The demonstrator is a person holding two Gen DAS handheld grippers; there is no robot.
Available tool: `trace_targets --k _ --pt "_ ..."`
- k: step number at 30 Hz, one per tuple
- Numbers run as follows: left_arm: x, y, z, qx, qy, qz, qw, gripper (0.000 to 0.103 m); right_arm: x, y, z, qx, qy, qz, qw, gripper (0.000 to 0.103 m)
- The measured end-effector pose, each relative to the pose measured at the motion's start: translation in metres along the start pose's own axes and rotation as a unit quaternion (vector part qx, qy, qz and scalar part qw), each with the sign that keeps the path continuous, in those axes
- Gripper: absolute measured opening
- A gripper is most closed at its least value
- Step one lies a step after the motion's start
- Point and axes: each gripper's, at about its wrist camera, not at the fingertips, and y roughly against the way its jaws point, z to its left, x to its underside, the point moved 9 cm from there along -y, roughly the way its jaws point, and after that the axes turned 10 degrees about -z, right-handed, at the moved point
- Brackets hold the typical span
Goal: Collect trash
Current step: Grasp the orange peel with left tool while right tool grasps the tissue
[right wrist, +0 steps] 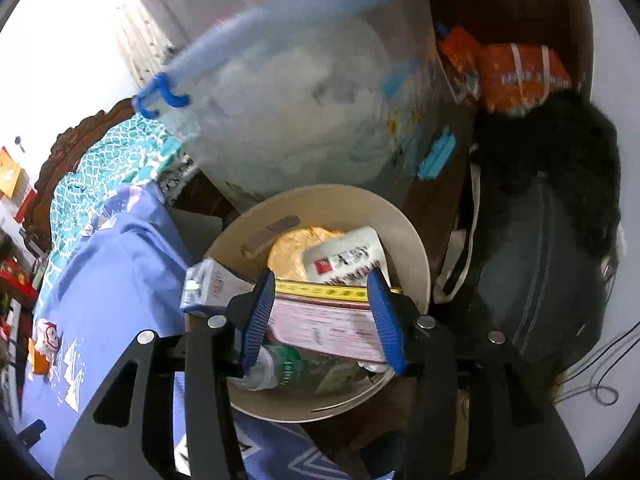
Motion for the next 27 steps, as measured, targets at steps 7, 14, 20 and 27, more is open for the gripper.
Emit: trace_targets --k 7,14,20,27 --pt "-0.011 0.038 0.091 -0.046 0.082 -0.039 0.9948 0.087 -0.021 0.03 0.107 -0.108 0.028 -0.024 0.993 0.057" --pt "-0.051 0.052 0.173 -0.07 0.173 -0.085 0.9787 0.087 0.059 0.007 0.271 -0.263 0.086 0.106 0.955 0.061" --pt "-0.079 0.038 0.21 -0.151 0.123 -0.09 0.9768 0.092 0.146 -0.003 0.407 -0.343 0.182 0.193 0.901 0.077" --pt "-0.117 -0.006 0.241 -0.147 0.135 -0.072 0.9774 0.085 0.176 -0.041 0.496 -0.361 0.162 0.217 0.893 0.084"
